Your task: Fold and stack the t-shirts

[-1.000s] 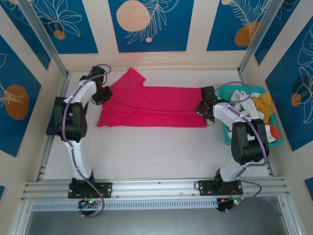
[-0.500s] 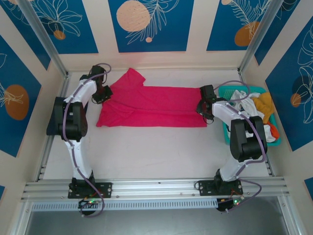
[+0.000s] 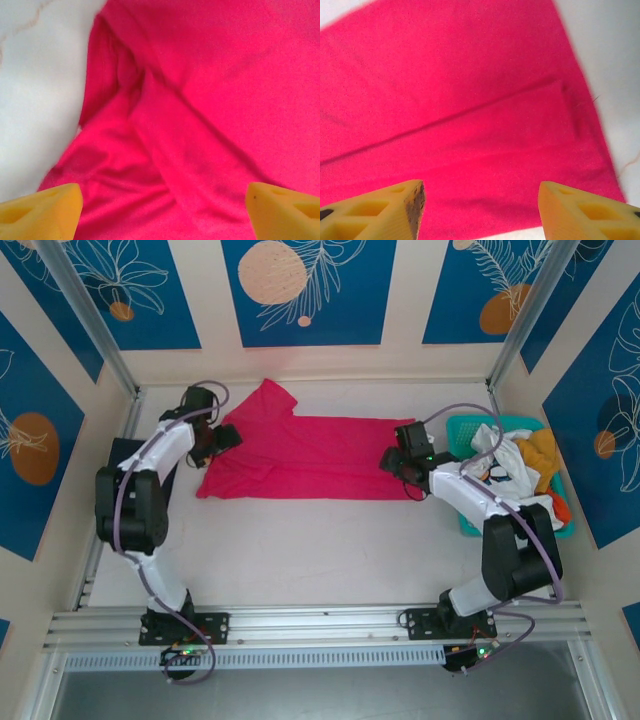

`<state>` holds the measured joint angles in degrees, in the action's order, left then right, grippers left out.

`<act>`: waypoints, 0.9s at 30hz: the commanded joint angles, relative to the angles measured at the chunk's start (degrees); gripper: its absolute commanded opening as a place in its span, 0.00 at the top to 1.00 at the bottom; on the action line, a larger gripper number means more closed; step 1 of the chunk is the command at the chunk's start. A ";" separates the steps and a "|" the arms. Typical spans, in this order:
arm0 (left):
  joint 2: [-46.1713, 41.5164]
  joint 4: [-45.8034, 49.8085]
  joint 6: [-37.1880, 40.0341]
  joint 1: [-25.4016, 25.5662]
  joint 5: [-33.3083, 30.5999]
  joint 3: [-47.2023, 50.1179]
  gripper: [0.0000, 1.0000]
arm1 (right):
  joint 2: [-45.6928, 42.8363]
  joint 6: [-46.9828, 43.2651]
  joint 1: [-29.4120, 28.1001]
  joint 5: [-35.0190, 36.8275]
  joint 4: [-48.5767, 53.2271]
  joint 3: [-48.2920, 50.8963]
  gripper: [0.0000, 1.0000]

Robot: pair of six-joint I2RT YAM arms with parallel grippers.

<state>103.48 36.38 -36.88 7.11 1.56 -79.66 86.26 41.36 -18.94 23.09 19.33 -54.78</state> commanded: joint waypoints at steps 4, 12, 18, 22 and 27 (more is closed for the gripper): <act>-7.16 -6.96 -7.86 1.89 3.30 15.04 0.27 | 6.81 4.88 -3.99 -5.04 -1.40 1.41 0.43; -7.27 -7.56 -6.09 -0.01 -2.21 20.51 0.28 | 13.02 6.88 -3.41 -5.42 0.71 1.52 0.46; -7.76 -7.55 -3.98 -2.10 -3.45 19.83 0.27 | 13.57 6.33 -2.73 -5.15 3.08 -0.27 0.46; -7.25 -7.73 -2.99 -5.06 -3.38 19.33 0.27 | 14.46 5.70 -2.53 -1.30 7.64 -2.64 0.47; -7.31 -6.37 -1.35 -8.30 -3.25 18.18 0.27 | 13.82 4.54 0.00 -0.83 9.31 -2.35 0.47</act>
<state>96.79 29.15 -40.07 0.47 -0.62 -59.75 99.61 46.44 -20.84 20.18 23.66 -57.06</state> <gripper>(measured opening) 0.724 0.527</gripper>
